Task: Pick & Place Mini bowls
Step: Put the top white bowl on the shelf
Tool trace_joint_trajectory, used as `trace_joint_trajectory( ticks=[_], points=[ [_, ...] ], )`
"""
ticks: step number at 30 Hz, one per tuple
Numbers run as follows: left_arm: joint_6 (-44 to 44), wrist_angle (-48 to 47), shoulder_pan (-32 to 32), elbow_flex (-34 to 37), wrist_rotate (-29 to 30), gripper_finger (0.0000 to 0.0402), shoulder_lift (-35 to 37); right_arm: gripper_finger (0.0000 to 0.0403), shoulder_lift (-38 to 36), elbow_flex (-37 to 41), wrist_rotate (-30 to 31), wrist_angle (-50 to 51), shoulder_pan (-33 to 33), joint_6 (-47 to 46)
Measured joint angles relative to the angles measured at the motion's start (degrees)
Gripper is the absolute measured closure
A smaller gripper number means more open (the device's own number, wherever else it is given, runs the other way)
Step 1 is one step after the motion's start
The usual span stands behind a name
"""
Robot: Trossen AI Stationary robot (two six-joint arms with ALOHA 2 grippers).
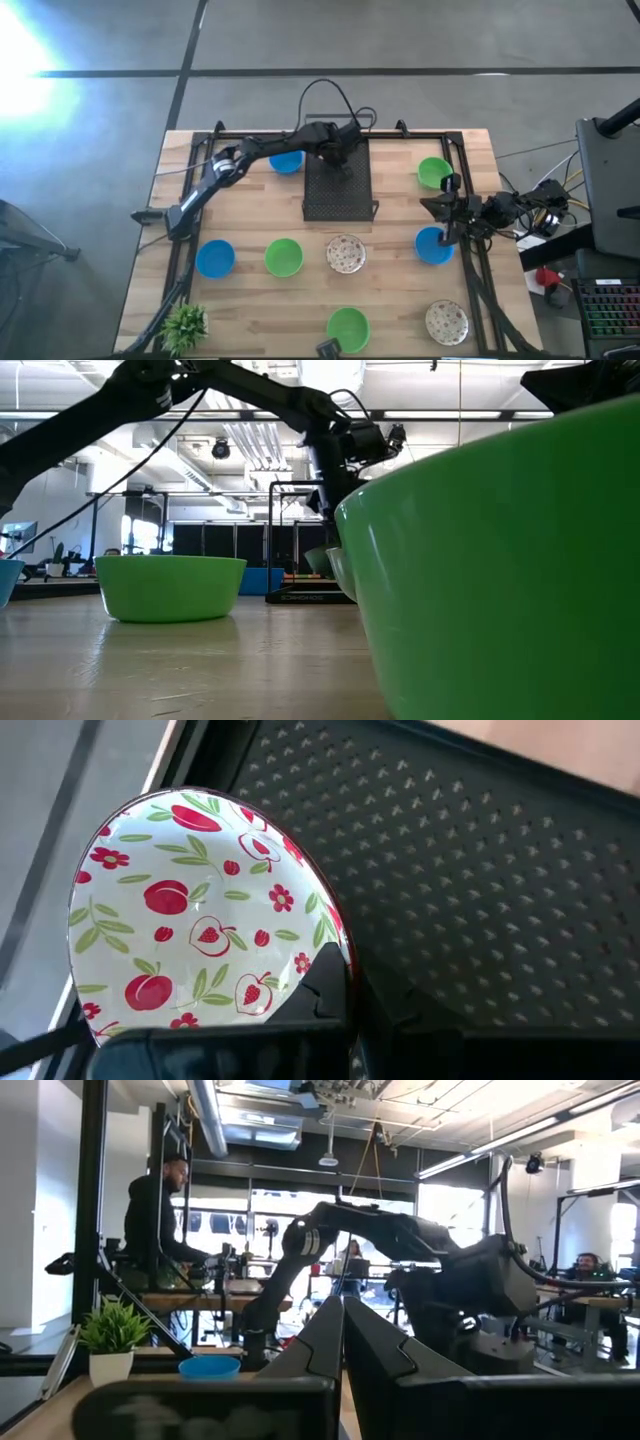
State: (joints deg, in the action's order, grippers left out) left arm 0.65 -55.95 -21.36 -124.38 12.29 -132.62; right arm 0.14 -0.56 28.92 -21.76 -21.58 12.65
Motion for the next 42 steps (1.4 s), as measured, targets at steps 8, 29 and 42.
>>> trace_joint_trajectory(
  ticks=[8,29,42],
  points=[
    [0.8,2.9,0.1,0.0,-0.2,0.0401,-1.2,0.0394,0.0,0.0,1.6,0.0,0.0,0.0],
    [1.2,4.8,-0.4,1.8,0.5,0.0401,-2.1,0.0394,0.0,0.0,1.9,0.0,0.0,0.0],
    [1.1,5.2,-0.7,1.8,-0.8,0.0390,-2.1,0.0394,0.0,0.0,2.8,0.0,0.0,0.0]
  ],
)
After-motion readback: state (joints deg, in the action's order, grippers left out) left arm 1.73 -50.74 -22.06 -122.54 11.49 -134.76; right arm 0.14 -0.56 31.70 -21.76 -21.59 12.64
